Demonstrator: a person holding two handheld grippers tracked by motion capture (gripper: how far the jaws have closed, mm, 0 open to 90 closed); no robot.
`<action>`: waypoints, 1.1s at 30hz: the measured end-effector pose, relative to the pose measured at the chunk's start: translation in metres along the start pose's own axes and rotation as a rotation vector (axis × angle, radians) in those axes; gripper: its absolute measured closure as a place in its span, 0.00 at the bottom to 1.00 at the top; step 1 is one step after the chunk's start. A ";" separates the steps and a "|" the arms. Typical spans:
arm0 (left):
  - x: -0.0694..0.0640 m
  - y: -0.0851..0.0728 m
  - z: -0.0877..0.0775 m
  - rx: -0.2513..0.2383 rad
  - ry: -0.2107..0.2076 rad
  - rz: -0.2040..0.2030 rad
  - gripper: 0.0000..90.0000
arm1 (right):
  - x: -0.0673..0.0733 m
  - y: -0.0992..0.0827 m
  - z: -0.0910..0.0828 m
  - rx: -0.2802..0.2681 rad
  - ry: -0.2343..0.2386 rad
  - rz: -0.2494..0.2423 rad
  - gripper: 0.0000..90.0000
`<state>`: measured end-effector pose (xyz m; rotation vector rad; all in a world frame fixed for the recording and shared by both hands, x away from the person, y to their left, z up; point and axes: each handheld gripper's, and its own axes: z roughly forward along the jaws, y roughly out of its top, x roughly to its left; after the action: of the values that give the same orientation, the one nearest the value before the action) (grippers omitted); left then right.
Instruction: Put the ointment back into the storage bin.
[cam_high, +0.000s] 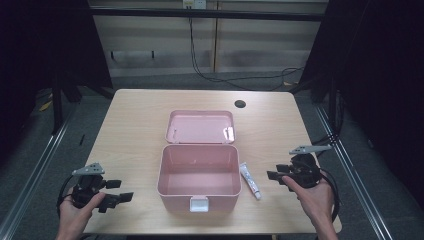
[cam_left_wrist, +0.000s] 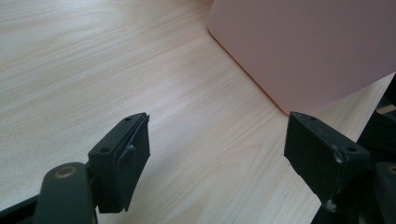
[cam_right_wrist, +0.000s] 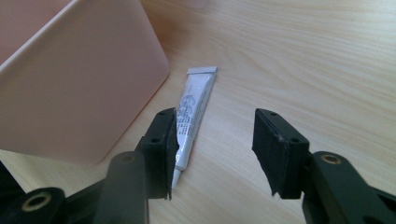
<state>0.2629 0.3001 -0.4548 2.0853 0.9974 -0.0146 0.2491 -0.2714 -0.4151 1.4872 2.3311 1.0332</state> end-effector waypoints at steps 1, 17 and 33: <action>0.000 0.000 0.000 0.000 0.000 0.000 0.25 | 0.000 0.000 0.000 0.000 0.000 0.000 0.58; 0.002 0.000 0.001 0.006 0.004 -0.002 0.25 | 0.008 0.039 0.011 0.182 0.061 0.010 0.60; 0.003 0.001 0.002 0.008 0.007 -0.006 0.25 | 0.013 0.044 0.033 0.316 0.071 -0.023 0.65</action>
<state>0.2658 0.3003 -0.4561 2.0912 1.0098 -0.0145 0.2910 -0.2342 -0.4089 1.5445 2.6529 0.7488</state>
